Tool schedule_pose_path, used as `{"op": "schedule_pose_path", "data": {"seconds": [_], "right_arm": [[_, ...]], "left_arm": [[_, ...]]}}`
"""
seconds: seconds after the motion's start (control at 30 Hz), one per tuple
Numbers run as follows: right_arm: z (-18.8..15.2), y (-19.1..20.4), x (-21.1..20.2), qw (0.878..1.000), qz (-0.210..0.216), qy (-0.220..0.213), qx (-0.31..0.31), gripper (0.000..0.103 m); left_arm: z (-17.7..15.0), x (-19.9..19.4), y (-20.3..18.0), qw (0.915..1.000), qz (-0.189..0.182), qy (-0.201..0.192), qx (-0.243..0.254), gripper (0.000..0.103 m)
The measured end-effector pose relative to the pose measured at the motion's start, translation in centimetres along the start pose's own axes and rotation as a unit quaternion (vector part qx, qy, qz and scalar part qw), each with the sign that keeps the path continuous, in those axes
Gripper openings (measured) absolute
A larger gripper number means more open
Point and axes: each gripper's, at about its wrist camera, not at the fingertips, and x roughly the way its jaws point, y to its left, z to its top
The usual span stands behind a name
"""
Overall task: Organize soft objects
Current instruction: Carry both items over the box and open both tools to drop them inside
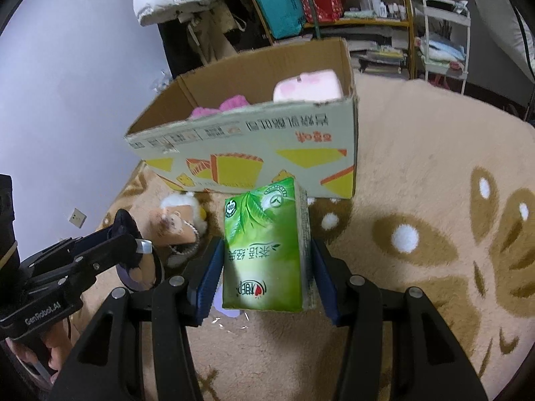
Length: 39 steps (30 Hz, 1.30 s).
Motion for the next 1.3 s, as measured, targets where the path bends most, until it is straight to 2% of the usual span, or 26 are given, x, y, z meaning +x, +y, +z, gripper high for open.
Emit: {"op": "schedule_pose_path", "data": {"seconds": [0.33,0.47,0.63,0.9,1.1,1.3], "right_arm": [[0.5,1.3,-3.4,0.996,0.001,-0.077,-0.033,0.054],[0.7,2.0,-4.7,0.993,0.001,-0.111,-0.047,0.054],[1.3,2.6,-6.0,0.988,0.002,-0.143,-0.055,0.054],[3.5,2.6,-7.1,0.981,-0.004,-0.187,-0.058,0.054],[5.0,2.0,-6.7,0.977,-0.005,-0.205,-0.056,0.054],[6.6,2.0,-6.4,0.974,-0.006,-0.216,-0.064,0.054]], "left_arm": [[0.5,-4.4,0.0,0.9962,0.019,-0.085,-0.004,0.038],[1.1,-5.7,0.0,0.9922,0.045,-0.116,0.0,0.038],[2.0,-6.5,0.4,0.988,0.069,-0.138,0.004,0.038],[4.5,-7.1,-0.5,0.9795,0.091,-0.175,0.039,0.038],[6.4,-6.6,-1.2,0.9723,0.101,-0.201,0.065,0.038],[8.8,-5.6,-1.1,0.9691,0.101,-0.215,0.068,0.038]]}}
